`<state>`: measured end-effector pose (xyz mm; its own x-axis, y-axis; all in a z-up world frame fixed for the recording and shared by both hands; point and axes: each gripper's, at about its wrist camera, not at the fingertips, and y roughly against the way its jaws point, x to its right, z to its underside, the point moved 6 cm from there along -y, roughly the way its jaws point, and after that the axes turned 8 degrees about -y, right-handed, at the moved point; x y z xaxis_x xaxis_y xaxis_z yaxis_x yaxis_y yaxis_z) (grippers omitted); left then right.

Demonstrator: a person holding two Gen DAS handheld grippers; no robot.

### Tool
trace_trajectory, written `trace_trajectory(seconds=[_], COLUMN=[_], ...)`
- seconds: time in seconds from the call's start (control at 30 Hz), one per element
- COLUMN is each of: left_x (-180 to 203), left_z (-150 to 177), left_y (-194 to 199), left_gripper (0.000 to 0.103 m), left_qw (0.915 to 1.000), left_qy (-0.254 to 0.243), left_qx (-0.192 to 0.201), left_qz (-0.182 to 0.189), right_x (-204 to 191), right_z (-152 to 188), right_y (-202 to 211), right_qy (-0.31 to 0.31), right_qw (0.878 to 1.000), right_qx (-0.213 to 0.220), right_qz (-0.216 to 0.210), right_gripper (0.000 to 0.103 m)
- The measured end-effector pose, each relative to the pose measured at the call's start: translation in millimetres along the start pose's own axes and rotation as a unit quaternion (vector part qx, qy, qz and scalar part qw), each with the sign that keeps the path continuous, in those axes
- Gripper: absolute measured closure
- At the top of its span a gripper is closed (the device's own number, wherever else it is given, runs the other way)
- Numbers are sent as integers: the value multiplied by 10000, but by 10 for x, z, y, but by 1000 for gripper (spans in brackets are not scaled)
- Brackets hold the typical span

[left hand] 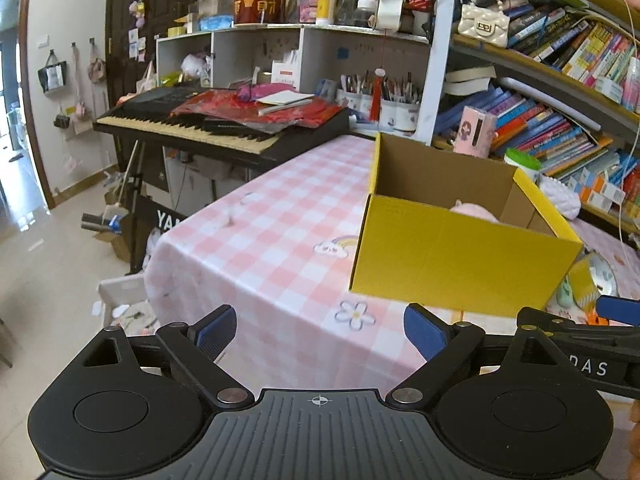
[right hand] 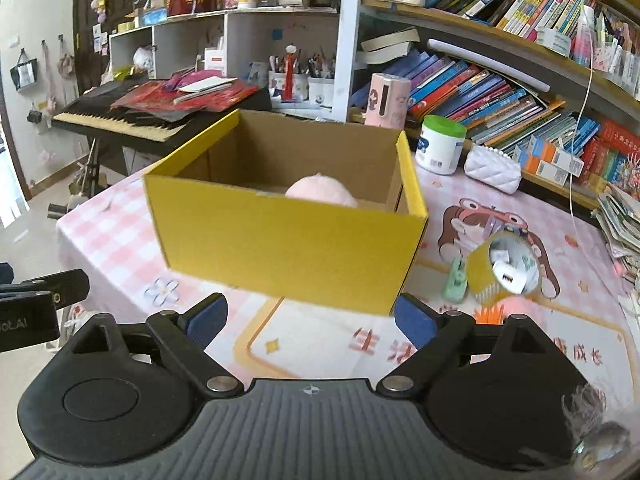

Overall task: Organize objects
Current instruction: 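Withdraw both open tools from the yellow box back over the table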

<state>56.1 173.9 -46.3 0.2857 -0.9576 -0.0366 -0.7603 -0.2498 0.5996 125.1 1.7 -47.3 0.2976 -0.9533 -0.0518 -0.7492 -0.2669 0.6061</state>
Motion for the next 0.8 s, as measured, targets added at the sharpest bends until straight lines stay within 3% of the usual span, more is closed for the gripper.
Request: trace_trajectory(seconds=[0.37, 0.8], left_x=[-12, 242], left_z=[219, 397], left_y=[200, 316], left_gripper=[10, 10], left_qw=[9993, 9944], left_qy=[-289, -803], left_qx=[-158, -260], left_qz=[190, 634], right_x=[-43, 219], right_z=[302, 580], right_y=[267, 534], right_qy=[-233, -784], right_qw=[9995, 9953], right_qx=[-102, -135], right_qz=[163, 557], right_gripper=[10, 9])
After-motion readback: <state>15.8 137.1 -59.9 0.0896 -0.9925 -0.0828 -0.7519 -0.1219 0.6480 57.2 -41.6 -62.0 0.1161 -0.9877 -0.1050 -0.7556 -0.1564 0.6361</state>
